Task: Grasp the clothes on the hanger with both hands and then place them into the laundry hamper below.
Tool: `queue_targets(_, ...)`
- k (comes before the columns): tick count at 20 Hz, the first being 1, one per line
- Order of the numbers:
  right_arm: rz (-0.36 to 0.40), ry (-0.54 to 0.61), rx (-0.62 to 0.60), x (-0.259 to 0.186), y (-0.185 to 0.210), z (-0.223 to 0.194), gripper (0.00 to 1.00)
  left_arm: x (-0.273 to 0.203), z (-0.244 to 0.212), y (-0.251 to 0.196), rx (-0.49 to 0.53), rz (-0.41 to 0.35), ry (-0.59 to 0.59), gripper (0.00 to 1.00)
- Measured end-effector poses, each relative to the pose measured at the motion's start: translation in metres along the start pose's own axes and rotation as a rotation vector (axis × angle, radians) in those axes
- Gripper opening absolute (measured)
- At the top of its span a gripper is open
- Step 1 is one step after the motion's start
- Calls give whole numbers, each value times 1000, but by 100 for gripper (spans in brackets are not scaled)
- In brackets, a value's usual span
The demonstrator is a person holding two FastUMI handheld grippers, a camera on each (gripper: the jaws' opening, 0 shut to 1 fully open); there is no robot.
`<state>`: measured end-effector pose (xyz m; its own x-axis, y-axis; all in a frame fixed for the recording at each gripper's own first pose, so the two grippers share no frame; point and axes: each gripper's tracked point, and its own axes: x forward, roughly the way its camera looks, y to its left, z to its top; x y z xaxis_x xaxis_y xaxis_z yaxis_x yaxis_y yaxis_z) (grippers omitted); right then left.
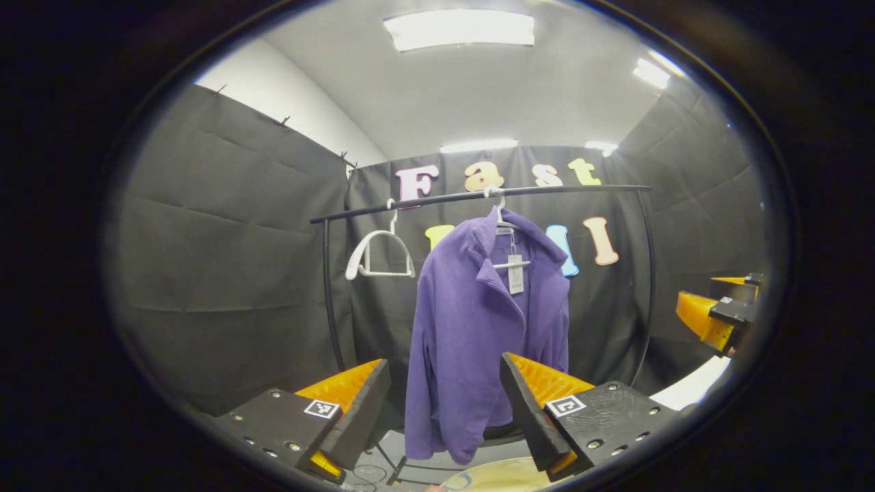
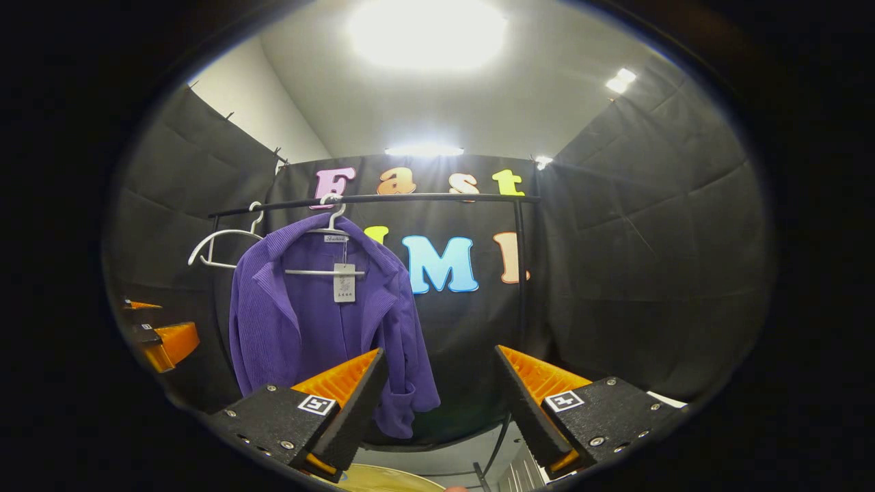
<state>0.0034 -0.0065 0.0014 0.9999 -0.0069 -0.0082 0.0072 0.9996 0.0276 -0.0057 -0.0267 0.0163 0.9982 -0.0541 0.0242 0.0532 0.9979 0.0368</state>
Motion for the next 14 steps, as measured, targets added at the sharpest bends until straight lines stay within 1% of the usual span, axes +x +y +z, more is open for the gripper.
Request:
queue_targets(2, 8, -2, 8, 3, 0, 4, 95, 5, 5, -6, 6, -6, -4, 99)
queue_targets(6, 50, -13, 29, 23, 6, 16, 95, 20, 19, -17, -6, -15, -17, 99)
queue_targets(7, 59, -22, 35, 30, 6, 21, 95, 24, 20, -20, -12, -15, -17, 93)
queue_targets(13, 118, -57, 70, 74, 18, 42, 95, 54, 36, -32, -44, -4, -23, 93)
queue_targets(14, 128, -59, 77, 82, 20, 44, 95, 61, 38, -35, -52, -1, -23, 99)
